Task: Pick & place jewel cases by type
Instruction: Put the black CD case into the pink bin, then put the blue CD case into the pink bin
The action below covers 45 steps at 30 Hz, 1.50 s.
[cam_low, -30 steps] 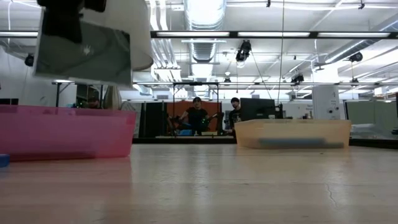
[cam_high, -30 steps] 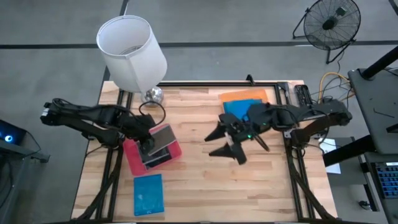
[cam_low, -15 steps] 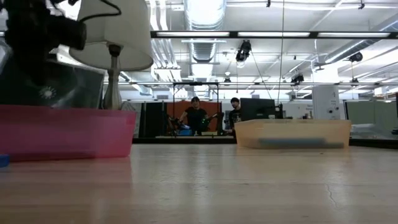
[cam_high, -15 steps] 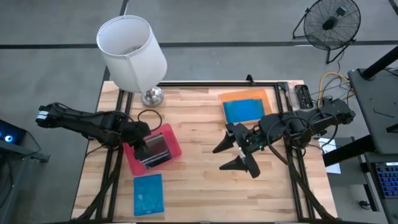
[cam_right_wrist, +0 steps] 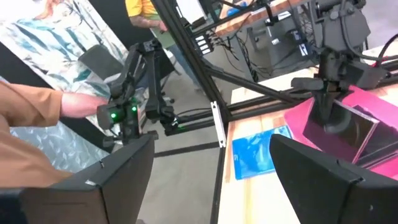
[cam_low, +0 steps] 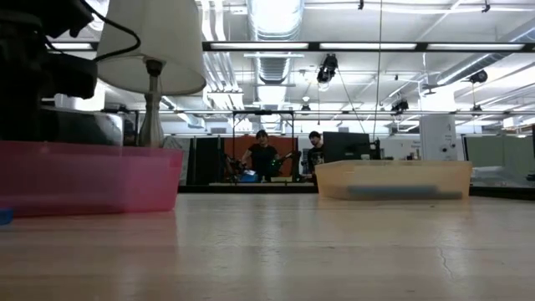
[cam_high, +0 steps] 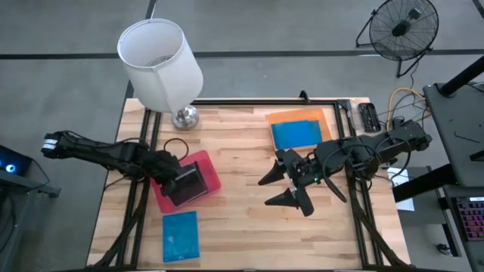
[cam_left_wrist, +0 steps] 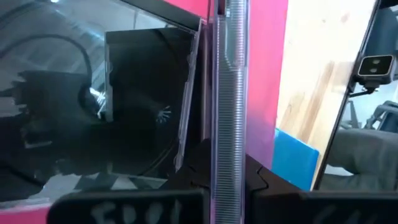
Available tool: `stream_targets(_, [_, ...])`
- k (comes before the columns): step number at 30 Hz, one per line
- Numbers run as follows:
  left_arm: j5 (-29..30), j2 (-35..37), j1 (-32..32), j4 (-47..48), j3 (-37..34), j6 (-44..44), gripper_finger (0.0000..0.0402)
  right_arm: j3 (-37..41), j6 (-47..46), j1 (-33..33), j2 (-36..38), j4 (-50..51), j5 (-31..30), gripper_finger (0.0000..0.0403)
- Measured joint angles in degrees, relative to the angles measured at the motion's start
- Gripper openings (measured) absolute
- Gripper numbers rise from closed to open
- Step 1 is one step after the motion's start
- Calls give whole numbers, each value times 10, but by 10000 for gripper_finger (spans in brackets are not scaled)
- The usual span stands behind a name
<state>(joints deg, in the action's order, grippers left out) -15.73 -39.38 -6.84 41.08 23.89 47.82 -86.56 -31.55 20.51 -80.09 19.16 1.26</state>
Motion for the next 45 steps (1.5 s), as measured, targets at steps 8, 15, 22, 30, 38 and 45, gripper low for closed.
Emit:
stream_targets(8, [15, 3, 0, -1, 17, -9, 11, 0, -5, 0, -3, 0, 0, 305])
stream_targets(15, [72, 3, 3, 43, 44, -8, 110, 2, -6, 4, -8, 0, 1, 306])
stream_targets(22, [136, 3, 4, 76, 68, -10, 235, 5, -4, 3, -8, 0, 1, 300])
stream_targets(30, [204, 3, 5, 104, 116, -28, 310, 7, 6, 4, -8, 0, 1, 302])
stream_targets(38, [182, 2, -1, 115, 180, 157, 312, 10, 14, 4, -8, 2, 1, 300])
stream_targets(45, [191, -18, -37, 115, 231, 300, 312, 19, 10, 4, -8, -1, 0, 303])
